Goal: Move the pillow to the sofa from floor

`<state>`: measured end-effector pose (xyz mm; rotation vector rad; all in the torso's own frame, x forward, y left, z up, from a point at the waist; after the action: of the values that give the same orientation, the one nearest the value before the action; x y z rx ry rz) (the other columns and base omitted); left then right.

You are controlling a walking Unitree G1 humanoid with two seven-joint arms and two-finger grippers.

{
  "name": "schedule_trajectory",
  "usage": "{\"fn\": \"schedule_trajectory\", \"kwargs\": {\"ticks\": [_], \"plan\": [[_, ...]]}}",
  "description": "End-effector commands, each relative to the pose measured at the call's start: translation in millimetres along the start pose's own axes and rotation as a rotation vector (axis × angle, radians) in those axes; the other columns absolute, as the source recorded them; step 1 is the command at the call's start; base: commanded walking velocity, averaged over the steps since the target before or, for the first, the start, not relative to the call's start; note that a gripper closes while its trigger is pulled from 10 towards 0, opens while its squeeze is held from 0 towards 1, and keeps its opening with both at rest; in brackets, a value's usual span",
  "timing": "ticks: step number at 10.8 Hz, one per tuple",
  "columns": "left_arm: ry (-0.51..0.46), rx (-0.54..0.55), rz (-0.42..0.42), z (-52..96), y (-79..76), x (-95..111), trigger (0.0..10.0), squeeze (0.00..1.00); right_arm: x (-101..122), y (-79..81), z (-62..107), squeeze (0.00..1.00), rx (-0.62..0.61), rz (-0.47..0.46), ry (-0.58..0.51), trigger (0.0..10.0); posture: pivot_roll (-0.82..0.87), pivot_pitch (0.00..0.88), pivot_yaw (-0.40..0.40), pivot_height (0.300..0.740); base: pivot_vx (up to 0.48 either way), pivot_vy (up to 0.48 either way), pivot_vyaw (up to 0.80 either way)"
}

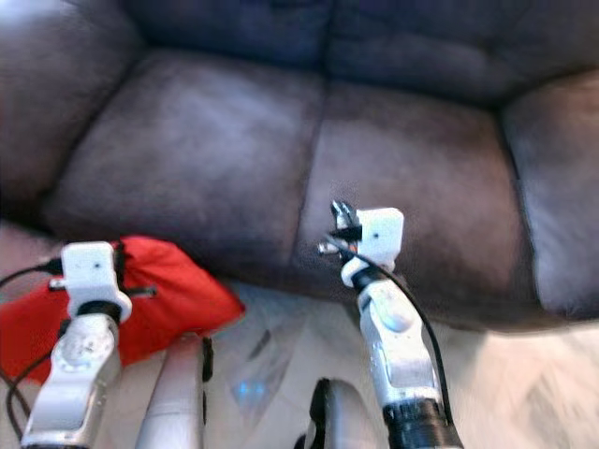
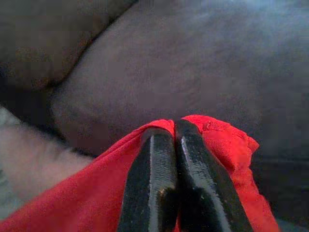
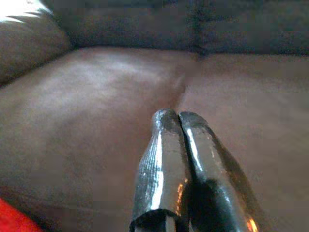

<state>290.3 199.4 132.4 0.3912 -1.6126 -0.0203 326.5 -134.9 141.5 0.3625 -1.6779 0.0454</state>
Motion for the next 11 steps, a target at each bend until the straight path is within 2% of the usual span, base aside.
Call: {"fn": "schedule_trajectory", "kwargs": {"ticks": [1,7,11], "plan": [[-0.223,-0.015,0.02,-2.4,-3.4,48,10.0,0.0,-9,-6.8,6.9,0.0,-0.027,-0.011,0.033,10.0,0.13,0.231,-0.122,0.641,0.0,0.0,0.0],[-0.3,-0.037,0.118,-8.7,-2.0,79,10.0,0.0,-9,-4.3,5.2,0.0,-0.022,-0.016,0.026,10.0,0.14,0.21,-0.114,0.641,0.0,0.0,0.0],[-0.374,-0.068,0.228,-12.3,-0.1,113,10.0,0.0,-8,-4.4,4.1,0.0,-0.024,-0.015,0.019,10.0,0.14,0.215,-0.112,0.641,0.0,0.0,0.0]]}}
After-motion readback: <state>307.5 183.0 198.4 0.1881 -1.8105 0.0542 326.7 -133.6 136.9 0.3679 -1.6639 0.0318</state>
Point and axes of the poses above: a point about 5 cm out from each wrist's last joint towards the gripper, its own z axis pointing back from the gripper into the wrist, its own x axis along the axis of the wrist's last joint, y = z × x, the point moved 1 cm from there along -z, pointing out of the wrist towards the gripper, and after that the axes turned 8 degrees about -z, right-handed, at the moved point
